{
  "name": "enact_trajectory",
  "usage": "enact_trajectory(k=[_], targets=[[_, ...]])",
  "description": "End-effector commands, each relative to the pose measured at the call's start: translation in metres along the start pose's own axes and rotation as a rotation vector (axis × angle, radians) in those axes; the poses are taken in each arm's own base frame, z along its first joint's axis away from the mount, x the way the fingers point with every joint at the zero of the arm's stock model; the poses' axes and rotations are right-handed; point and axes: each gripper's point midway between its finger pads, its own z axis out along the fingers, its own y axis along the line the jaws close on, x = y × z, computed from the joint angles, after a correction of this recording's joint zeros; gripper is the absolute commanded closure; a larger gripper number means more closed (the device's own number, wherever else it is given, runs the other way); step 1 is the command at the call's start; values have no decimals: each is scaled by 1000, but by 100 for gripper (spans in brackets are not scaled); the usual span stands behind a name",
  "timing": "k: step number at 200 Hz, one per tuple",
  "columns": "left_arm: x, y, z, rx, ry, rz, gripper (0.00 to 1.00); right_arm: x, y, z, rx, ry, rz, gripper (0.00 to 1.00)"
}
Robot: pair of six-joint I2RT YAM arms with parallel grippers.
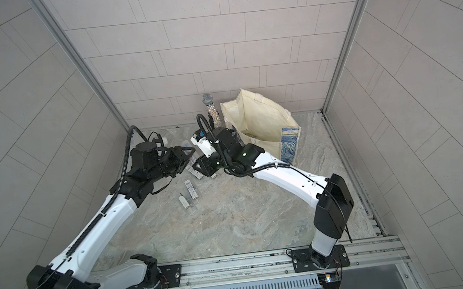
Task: Put the compass set into the canvas bag
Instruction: Place the compass set in the canvas bag.
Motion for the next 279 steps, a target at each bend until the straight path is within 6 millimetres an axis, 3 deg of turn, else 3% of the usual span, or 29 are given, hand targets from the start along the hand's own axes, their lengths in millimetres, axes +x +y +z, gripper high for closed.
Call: enact_trajectory(k=[1, 59, 92, 126, 161, 225, 256, 279], targets=[[-1, -10, 0, 37, -1, 16, 74, 1, 1, 5, 8, 12, 1, 61], [0, -6, 1, 32, -1, 10, 74, -2, -1, 7, 20, 12, -5, 78], [2, -2, 2, 25, 3, 4, 73, -3, -2, 5, 32, 13, -10, 82], [1, -1, 3, 34, -2, 10, 46, -1, -3, 1, 39, 16, -17, 90], [-7, 6, -2, 5, -68, 41, 28, -1, -7, -5, 72, 18, -37, 91], [-21, -8, -24, 9, -98, 190, 24, -7, -29, -36, 135, -4, -43, 96], [-19, -12, -25, 70, -69, 235, 24, -21, -43, -64, 181, -41, -50, 97], [-10, -2, -20, 91, -19, 238, 24, -32, -53, -90, 239, -62, -79, 98]])
